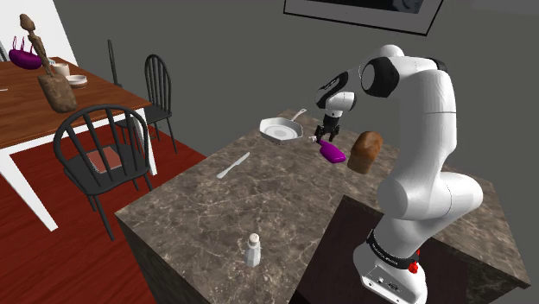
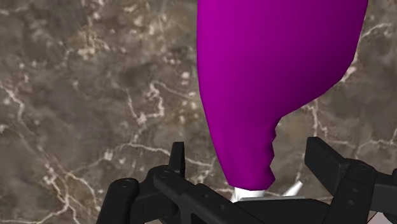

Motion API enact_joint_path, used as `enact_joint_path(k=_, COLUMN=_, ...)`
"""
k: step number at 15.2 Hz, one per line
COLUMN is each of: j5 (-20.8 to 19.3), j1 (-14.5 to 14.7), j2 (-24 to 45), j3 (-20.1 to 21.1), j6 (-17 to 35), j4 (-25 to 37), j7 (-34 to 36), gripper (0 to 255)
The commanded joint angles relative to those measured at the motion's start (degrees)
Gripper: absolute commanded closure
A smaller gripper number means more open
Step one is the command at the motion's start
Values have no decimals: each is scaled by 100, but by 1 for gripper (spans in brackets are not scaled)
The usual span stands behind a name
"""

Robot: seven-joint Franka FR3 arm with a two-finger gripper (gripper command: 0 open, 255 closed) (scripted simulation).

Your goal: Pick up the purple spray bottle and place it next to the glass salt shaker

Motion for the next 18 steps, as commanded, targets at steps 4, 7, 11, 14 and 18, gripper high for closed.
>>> enact_joint_path(k=4, j5=6, j1=1, j2=24, j3=5, j6=39, j4=-12, j7=-2, gripper=0)
enact_joint_path(k=7, j5=6, j1=1, j2=24, j3=5, j6=39, j4=-11, j7=-2, gripper=0)
enact_joint_path(k=11, j5=6, j1=1, j2=24, j3=5, j6=39, j4=-12, j7=-2, gripper=255)
enact_joint_path(k=14, j5=6, j1=0, j2=24, j3=5, j6=38, j4=-11, j7=-2, gripper=255)
enact_joint_path(k=18, j5=-3, j1=5, j2=-27, j3=-2, j6=-12, j4=-11, j7=5, gripper=255)
